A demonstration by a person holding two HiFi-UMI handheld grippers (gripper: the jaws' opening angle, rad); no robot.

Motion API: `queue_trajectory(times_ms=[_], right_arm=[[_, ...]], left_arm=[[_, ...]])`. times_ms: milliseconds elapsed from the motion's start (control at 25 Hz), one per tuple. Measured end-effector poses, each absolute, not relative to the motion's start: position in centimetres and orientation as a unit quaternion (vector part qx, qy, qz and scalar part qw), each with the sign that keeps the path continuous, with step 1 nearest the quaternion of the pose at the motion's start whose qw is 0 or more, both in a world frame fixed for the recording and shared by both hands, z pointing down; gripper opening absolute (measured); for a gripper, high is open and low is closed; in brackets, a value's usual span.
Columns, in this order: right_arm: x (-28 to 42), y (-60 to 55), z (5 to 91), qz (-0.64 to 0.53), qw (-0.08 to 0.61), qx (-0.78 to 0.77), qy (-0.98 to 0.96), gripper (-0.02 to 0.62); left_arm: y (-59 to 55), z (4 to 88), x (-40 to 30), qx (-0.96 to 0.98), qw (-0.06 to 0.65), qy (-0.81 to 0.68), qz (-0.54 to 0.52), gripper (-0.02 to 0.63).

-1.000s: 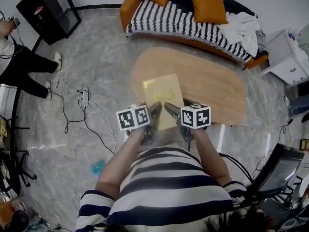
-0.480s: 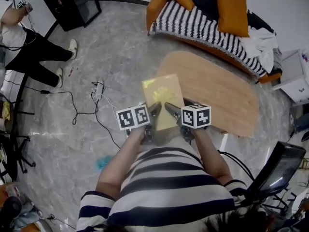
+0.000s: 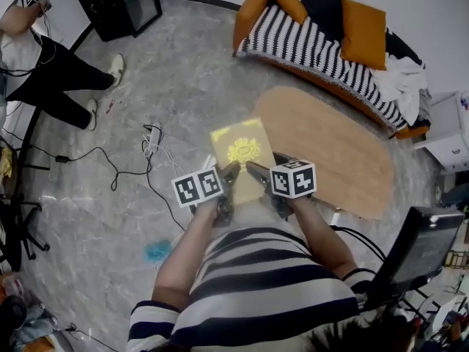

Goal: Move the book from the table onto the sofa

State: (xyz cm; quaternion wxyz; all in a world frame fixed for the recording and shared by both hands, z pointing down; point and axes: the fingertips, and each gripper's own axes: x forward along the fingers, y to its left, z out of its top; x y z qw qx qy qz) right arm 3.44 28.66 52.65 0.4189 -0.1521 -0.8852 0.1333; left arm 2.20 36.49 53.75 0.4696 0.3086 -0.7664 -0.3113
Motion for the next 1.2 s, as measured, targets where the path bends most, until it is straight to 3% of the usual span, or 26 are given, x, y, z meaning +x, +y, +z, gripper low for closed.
queue_trajectory(times_ms=[560,1200], right_arm=[[-12.1,31.1,54.0,0.156,0.420,-0.183,-0.875,0.344],[-21.0,29.1,53.6,0.175,0.415,-0.163,-0.878,0.342]], left_arm=[[39.2,54.5,-13.1,0.272,0.464,-0.789,-0.296,0.293],[37.3,54.0,-22.4,0.287,0.479,-0.781,-0.281,0.292]])
